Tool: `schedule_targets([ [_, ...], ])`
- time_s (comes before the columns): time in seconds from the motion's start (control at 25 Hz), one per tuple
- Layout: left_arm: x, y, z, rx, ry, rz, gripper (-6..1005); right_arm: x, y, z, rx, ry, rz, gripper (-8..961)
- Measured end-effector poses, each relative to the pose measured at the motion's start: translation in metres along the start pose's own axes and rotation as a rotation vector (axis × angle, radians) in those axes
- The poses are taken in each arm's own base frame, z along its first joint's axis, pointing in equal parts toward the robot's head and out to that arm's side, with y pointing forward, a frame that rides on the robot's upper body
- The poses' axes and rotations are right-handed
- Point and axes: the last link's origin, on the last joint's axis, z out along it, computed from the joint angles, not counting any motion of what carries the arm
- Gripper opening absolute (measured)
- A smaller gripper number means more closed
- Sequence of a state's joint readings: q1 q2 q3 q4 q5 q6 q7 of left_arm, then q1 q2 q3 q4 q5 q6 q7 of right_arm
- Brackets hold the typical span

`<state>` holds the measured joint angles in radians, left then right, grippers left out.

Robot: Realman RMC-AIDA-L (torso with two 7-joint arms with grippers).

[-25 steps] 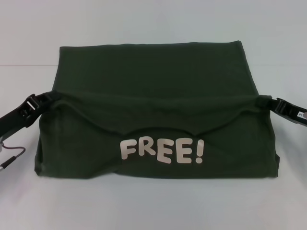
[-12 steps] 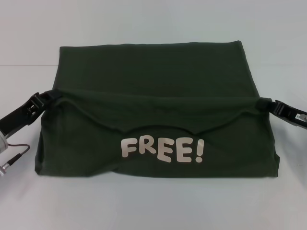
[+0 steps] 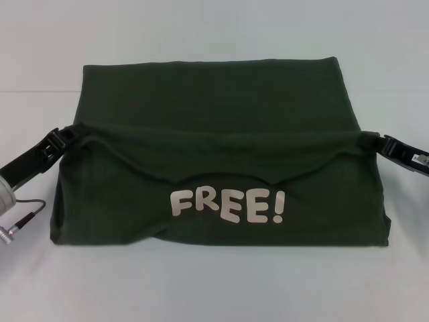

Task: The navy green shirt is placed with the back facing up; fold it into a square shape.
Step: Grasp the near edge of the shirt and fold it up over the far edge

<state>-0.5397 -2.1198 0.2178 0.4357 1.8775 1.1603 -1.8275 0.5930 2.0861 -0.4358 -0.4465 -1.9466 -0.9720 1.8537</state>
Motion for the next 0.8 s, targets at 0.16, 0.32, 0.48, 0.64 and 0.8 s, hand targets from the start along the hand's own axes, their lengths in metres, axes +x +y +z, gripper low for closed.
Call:
schedule_targets([
  [0.16, 0.000, 0.000, 0.001, 0.006, 0.002, 0.007, 49, 0.000, 0.002, 0.003, -0.004, 0.004, -0.003, 64],
  [0.32, -0.001, -0.002, 0.002, 0.022, 0.006, 0.007, 49, 0.001, 0.004, 0.006, -0.001, 0.007, -0.014, 64],
  [0.48, -0.002, -0.003, 0.005, 0.041, 0.023, 0.014, 49, -0.001, 0.006, 0.008, -0.004, 0.007, -0.029, 64],
  [0.64, -0.001, -0.004, 0.007, 0.057, 0.032, 0.017, 49, -0.003, 0.008, 0.011, -0.003, 0.006, -0.033, 64],
  [0.8, 0.000, -0.005, 0.011, 0.079, 0.039, 0.037, 49, -0.004, 0.010, 0.016, 0.004, 0.006, -0.037, 64],
])
